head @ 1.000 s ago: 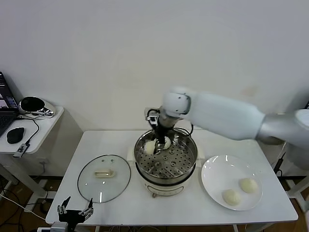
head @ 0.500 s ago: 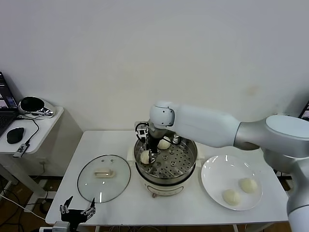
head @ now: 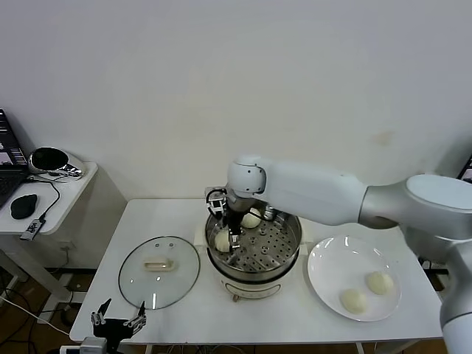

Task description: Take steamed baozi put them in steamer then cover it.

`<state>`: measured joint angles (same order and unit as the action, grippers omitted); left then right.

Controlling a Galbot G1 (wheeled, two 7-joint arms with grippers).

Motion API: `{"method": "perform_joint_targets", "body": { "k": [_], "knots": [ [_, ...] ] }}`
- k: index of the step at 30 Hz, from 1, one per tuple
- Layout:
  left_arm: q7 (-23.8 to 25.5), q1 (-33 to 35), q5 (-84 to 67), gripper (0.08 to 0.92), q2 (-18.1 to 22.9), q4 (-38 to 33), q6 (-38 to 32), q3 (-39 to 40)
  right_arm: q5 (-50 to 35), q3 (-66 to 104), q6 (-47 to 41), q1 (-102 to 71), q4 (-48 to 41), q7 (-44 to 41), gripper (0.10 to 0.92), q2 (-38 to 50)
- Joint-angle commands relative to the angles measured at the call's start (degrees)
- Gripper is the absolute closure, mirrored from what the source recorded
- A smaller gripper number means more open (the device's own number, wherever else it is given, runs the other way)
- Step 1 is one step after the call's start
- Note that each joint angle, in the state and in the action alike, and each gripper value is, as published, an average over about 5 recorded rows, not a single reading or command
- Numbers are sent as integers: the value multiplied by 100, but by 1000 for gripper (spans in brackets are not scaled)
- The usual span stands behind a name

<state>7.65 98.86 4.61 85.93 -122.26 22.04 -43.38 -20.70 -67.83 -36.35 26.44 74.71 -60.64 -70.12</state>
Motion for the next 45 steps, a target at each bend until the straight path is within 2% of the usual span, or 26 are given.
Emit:
{"method": "perform_joint_targets", "body": {
  "k": [1, 14, 23, 28, 34, 45],
  "knots": [
    [7, 9, 9, 177, -6, -6, 10, 21, -7, 200, 155, 568, 717, -267, 203, 1217],
    [21, 147, 20, 177, -121, -46, 19, -42, 947, 661, 1317, 525, 1537, -1065, 203, 3908],
    [69, 106, 22, 177, -51, -78, 20, 73, 1775, 1544, 1579, -1186, 2132, -1073, 203, 5154],
    [65, 103, 40, 177, 18, -92, 23, 158, 2283, 2268, 1701, -2414, 2239, -1116, 203, 5254],
    [59, 179, 69, 177, -12, -117, 22, 118, 2857, 3004, 1795, -3484, 1972, -1023, 203, 4893],
    [52, 240, 127, 177, 49, -93, 25, 72, 3037, 3137, 1828, -3965, 1741, -999, 203, 4653]
  ]
}}
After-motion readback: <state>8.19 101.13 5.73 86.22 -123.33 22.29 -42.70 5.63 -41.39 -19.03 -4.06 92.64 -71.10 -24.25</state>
